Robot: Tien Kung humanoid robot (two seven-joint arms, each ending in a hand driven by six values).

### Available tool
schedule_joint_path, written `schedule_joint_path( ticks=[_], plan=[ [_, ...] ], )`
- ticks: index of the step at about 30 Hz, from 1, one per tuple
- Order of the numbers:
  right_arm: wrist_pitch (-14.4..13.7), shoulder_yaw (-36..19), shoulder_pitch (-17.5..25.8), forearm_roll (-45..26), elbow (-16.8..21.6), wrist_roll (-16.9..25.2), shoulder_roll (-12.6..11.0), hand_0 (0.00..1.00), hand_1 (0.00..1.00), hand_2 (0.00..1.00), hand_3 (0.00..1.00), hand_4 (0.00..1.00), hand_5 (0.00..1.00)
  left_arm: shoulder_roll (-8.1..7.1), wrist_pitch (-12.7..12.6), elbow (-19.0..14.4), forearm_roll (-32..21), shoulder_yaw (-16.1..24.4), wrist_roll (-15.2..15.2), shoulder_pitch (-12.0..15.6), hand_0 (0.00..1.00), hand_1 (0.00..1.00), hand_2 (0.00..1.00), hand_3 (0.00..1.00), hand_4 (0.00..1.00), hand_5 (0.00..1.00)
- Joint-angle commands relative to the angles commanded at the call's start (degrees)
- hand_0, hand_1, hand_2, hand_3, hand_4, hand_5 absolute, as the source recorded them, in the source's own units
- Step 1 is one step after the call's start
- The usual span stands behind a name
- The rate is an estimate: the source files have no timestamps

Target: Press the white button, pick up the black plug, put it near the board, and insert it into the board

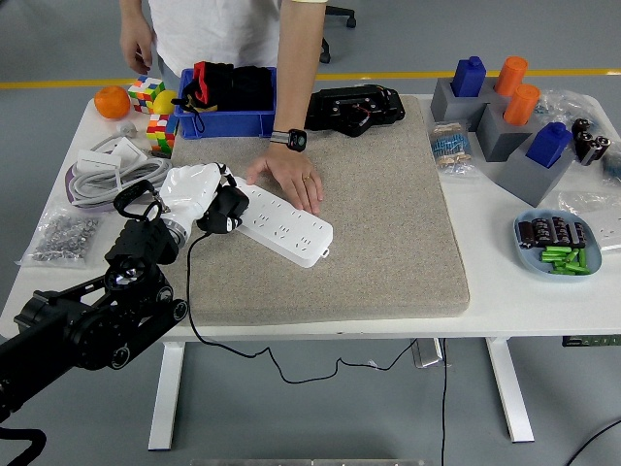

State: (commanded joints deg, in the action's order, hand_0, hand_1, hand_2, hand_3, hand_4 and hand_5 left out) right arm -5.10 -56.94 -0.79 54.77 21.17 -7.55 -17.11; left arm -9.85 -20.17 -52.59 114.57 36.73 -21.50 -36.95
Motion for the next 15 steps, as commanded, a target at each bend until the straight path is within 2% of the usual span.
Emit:
schedule_joint_path(
  ticks=[15],
  plan=[
    [0.0, -0.3, 0.0, 0.0, 0.0, 0.0, 0.1, 0.576, 0.535, 0.547, 0.508, 0.642, 0.383, -0.17, 1.7, -1.3, -0.9, -0.9, -1.9, 0.0, 0.090, 0.192, 0.288, 0.384, 0.207, 0.002]
  ],
)
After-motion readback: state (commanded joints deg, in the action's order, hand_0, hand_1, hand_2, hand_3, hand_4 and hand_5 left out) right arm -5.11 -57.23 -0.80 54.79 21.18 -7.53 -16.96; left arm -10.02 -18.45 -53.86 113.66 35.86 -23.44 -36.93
